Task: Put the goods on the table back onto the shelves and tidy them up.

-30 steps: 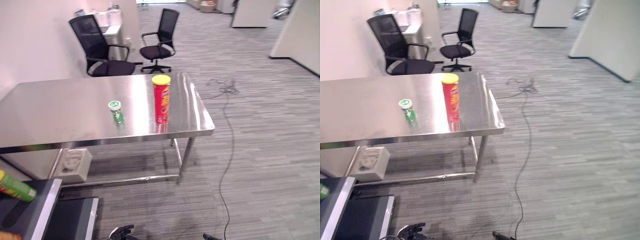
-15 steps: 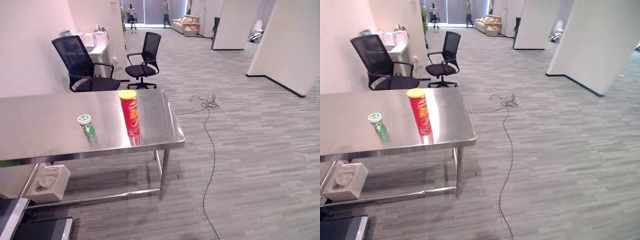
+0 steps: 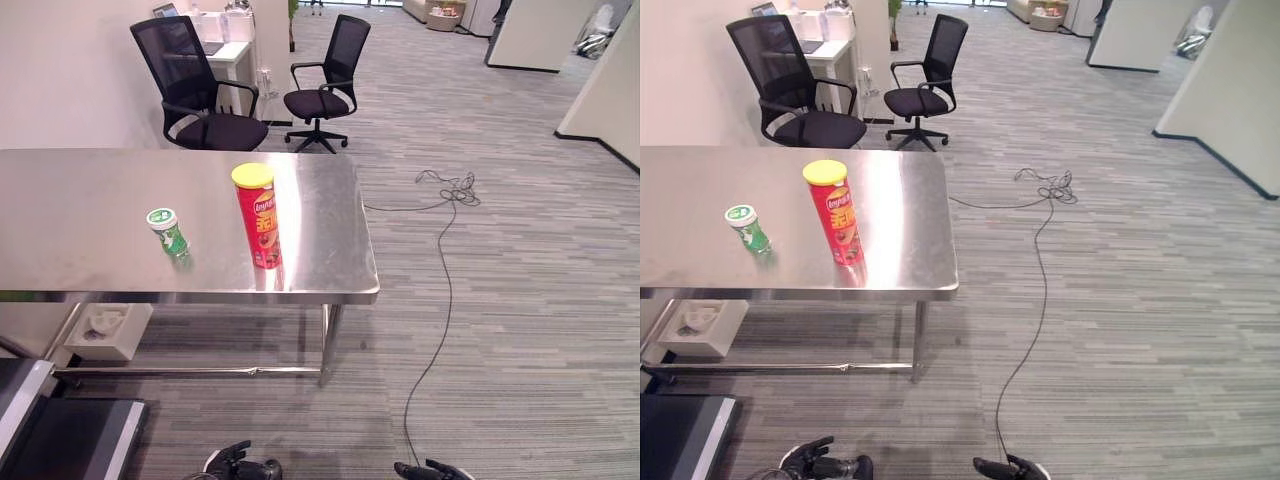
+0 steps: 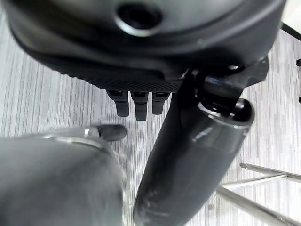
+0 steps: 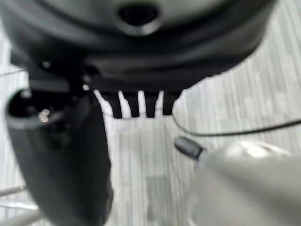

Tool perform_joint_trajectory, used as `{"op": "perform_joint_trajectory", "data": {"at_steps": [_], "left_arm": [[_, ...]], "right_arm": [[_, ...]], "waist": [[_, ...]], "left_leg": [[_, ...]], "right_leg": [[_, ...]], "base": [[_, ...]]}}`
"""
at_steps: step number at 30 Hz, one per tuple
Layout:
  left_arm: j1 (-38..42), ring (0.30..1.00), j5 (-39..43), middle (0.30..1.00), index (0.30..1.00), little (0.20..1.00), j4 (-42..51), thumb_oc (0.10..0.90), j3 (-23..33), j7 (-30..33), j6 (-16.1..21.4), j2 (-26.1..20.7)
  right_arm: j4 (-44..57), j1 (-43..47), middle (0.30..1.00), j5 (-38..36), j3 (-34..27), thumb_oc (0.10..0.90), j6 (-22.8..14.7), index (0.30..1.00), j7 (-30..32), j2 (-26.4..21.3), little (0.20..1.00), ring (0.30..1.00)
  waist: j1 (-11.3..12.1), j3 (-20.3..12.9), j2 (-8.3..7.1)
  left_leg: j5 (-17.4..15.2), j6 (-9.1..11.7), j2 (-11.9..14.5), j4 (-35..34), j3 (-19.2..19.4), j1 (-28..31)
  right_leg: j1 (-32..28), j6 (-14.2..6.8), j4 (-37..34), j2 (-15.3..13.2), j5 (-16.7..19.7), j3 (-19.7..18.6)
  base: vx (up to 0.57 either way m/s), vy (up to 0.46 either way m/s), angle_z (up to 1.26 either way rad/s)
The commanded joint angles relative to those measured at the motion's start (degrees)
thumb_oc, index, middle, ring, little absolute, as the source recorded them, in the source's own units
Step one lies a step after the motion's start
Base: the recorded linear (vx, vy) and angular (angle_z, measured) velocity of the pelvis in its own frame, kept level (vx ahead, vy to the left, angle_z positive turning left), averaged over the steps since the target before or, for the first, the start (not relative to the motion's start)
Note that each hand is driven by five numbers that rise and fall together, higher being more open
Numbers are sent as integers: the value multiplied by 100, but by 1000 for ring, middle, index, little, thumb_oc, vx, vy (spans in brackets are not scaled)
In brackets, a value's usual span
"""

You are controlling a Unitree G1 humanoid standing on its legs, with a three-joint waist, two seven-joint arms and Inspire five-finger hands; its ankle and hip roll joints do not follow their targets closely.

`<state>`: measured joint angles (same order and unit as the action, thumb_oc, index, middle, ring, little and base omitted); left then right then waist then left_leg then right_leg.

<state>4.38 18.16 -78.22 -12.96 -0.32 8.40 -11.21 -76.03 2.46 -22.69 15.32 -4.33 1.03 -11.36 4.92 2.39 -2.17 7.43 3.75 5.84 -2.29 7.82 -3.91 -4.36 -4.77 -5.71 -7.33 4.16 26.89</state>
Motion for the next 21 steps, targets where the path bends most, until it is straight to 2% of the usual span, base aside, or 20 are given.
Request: {"op": "perform_joint_trajectory", "data": {"at_steps": [1, 3, 8, 9, 10, 12, 13, 14, 15, 16, 17, 18, 19, 20, 21], "left_arm": [[30, 900, 108, 900, 900, 900, -185, 800, 45, 71, 176, 154], [-37, 900, -49, 900, 900, 900, -195, 800, 33, 55, 145, 146], [-35, 900, -50, 900, 900, 900, -195, 800, 32, 55, 145, 146], [-35, 900, -50, 900, 900, 900, -195, 800, 32, 55, 145, 146], [62, 900, -742, 900, 900, 900, -159, 800, -405, 39, 136, 71], [106, 900, -884, 900, 900, 900, -111, 800, -523, 36, 116, 1], [135, 900, -900, 900, 900, 900, -85, 800, -541, 10, 107, -43], [136, 900, -900, 900, 900, 900, -86, 800, -541, 10, 107, -43], [131, 900, -845, 900, 900, 900, -84, 800, -532, 15, 76, -59], [132, 900, -780, 900, 900, 900, -100, 800, -519, 31, 63, -84], [167, 900, -675, 900, 900, 900, -113, 800, -493, 59, 64, -105], [177, 900, -555, 900, 900, 900, -86, 800, -434, 55, 79, -123], [147, 900, -541, 900, 900, 900, -124, 800, -397, 20, 108, -97], [147, 900, -541, 900, 900, 900, -124, 800, -397, 20, 108, -98], [158, 900, -521, 900, 900, 900, -138, 800, -417, 61, 136, -14]], "right_arm": [[391, 347, 900, 193, 93, 800, -263, 900, 82, -176, 900, 900], [458, 316, 900, 361, 120, 800, -261, 900, 75, -205, 900, 900], [459, 317, 900, 362, 119, 800, -261, 900, 75, -205, 900, 900], [459, 317, 900, 362, 119, 800, -261, 900, 75, -205, 900, 900], [388, 328, 900, 529, 87, 800, -167, 900, -11, -187, 900, 900], [316, 369, 900, 593, 133, 800, -134, 900, -75, -148, 900, 900], [247, 462, 900, 666, 213, 800, -116, 900, -161, -97, 900, 900], [246, 463, 900, 666, 213, 800, -117, 900, -162, -97, 900, 900], [187, 500, 900, 680, 242, 800, -109, 900, -184, -72, 900, 900], [150, 550, 900, 651, 276, 800, -105, 900, -193, -51, 900, 900], [149, 585, 900, 585, 318, 800, -130, 900, -194, -31, 900, 900], [176, 599, 900, 477, 358, 800, -143, 900, -193, -32, 900, 900], [152, 475, 900, 379, 377, 800, -182, 900, -206, -6, 900, 900], [152, 476, 900, 379, 376, 800, -182, 900, -206, -5, 900, 900], [-114, 326, 900, 396, 337, 800, -165, 900, -143, -58, 900, 900]], "waist": [[37, 100, 49], [30, 9, 74], [24, -8, 74], [24, -8, 74], [-76, -102, -34], [-50, -105, -65], [35, 16, -10], [40, 16, -14], [61, 99, 44], [37, 177, 86], [-21, 280, 103], [-42, 356, 77], [-36, 368, -26], [-40, 354, -25], [24, 385, -154]], "left_leg": [[231, 436, 697, -236, -64, -438], [203, 458, 743, -263, -58, -186], [213, 453, 739, -266, -65, -210], [213, 453, 739, -266, -65, -210], [-53, 279, 439, -198, 256, -49], [-159, 128, 247, -218, 306, -16], [-289, -37, 127, -210, 390, 101], [-291, -39, 123, -210, 397, 101], [-323, -107, 82, -220, 437, 188], [-316, -140, 49, -254, 401, 262], [-322, -154, -7, -271, 309, 302], [-313, -163, -103, -265, 210, 311], [-415, -209, -279, -168, 112, 322], [-407, -209, -276, -168, 107, 303], [-621, -163, -391, 631, 4, -132]], "right_leg": [[-186, -155, 71, 8, -473, -302], [-328, -197, 71, 7, -467, -420], [-308, -198, 71, 5, -461, -414], [-308, -198, 71, 5, -461, -414], [-300, -408, 182, -383, -288, -475], [-118, -447, 612, -541, -331, -529], [200, -496, 1453, -719, -359, -495], [209, -498, 1466, -727, -365, -503], [469, -530, 2029, -812, -289, -442], [749, -521, 2413, -706, -260, -472], [994, -441, 2414, -421, -301, -615], [1020, -380, 2028, -164, -339, -733], [712, -295, 1530, 104, -500, -888], [721, -292, 1511, 110, -484, -883], [393, -1, 899, 266, -596, -850]], "base": [[330, 279, 3], [255, 247, -32], [24, 26, -28], [247, 518, 1], [288, 634, 3], [188, 542, 11], [33, 260, -9], [33, 292, -27], [21, 189, -41], [25, 226, -30], [35, 116, -15], [91, 17, -7], [85, -22, 3], [74, -49, 65], [8, -30, 94]]}}
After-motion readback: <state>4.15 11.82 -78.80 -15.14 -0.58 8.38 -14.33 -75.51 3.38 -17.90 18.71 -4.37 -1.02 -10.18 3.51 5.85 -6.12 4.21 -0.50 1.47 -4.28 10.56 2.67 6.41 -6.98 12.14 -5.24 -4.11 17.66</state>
